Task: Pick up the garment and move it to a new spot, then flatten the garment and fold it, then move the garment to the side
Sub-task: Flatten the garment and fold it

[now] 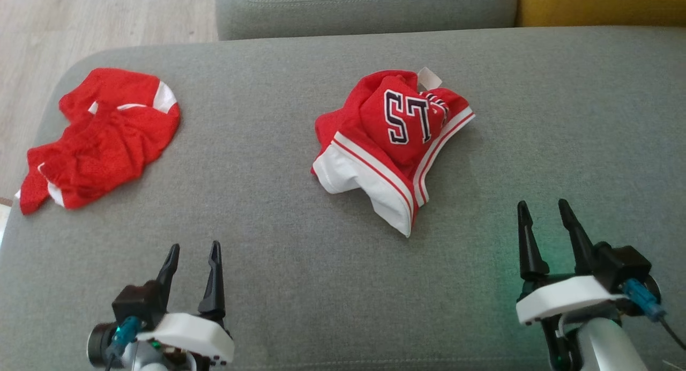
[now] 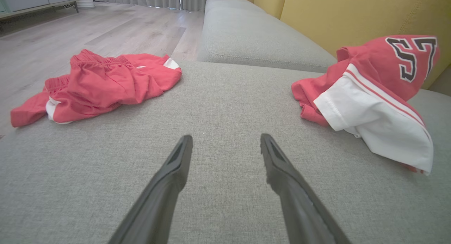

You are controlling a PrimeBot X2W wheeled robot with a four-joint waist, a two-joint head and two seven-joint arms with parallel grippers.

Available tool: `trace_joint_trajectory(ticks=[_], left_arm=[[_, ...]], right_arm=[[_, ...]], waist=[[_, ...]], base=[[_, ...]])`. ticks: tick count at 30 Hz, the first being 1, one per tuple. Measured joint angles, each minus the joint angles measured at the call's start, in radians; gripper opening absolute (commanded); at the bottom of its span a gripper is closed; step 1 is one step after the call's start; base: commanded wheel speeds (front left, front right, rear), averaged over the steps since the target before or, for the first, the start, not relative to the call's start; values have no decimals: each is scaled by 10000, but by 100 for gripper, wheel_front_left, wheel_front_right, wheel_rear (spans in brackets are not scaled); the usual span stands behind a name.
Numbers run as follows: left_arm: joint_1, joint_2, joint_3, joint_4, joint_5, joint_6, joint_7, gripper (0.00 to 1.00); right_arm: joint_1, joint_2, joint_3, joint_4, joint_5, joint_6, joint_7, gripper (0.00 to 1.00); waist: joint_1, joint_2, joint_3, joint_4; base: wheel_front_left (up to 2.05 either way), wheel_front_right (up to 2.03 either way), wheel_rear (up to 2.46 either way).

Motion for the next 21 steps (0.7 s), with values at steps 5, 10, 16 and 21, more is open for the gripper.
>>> trace_joint_trajectory(ticks=[5,10,16,21], left_arm=[[15,0,-13,54,0,-35,0,100],[12,0,-157,59,0,-48,0,100],[-43,0,-288,73,-2,-107,0,100],[-187,0,-439,115,-21,-134,0,100]], right_arm=[[0,2,330,-6,44,0,0,100],[-88,0,1432,29,121,0,0,100],[-686,-4,2982,257,180,0,0,100],[-1801,-15,3553,955,121,0,0,100]], waist=[[0,0,38,20],[0,0,182,234],[0,0,380,588],[0,0,570,1037]], base=[[0,0,0],[0,0,0],[0,0,0],[0,0,0]])
